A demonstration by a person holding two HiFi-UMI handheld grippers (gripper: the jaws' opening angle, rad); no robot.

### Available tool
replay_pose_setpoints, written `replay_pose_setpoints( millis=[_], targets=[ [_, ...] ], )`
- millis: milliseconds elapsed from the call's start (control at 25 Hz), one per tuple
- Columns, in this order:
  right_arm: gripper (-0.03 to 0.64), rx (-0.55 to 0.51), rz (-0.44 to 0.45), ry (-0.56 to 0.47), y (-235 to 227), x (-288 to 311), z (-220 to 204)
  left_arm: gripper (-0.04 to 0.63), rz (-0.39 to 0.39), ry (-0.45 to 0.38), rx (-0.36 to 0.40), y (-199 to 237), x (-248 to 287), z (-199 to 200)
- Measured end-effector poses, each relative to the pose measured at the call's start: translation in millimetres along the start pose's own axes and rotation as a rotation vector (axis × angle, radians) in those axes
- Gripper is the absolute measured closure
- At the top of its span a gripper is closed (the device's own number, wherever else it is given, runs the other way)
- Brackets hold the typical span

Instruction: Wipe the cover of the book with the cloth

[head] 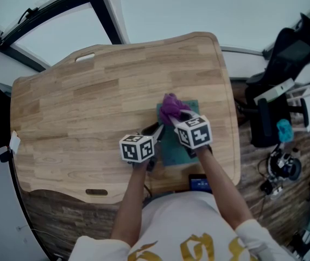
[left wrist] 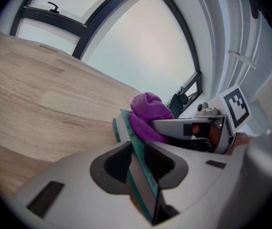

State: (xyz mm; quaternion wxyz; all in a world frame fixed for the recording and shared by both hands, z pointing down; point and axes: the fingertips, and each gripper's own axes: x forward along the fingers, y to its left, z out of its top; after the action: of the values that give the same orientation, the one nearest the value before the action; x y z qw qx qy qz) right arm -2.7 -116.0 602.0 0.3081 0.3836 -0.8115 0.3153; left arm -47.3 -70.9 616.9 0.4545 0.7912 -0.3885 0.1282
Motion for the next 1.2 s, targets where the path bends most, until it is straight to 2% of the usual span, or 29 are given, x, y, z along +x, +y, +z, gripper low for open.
replay_pose_setpoints(
  millis=[600,1200],
  targets=[
    [0.553,0.002,0.025,0.007,3,-8,-11,0.511,0.003,0.002,-0.001,1,0,0],
    [0.552,0.009,0.015,0.016,8,-28,-39,0.511,0.009,-0.004,0.004,4,0,0]
  ],
)
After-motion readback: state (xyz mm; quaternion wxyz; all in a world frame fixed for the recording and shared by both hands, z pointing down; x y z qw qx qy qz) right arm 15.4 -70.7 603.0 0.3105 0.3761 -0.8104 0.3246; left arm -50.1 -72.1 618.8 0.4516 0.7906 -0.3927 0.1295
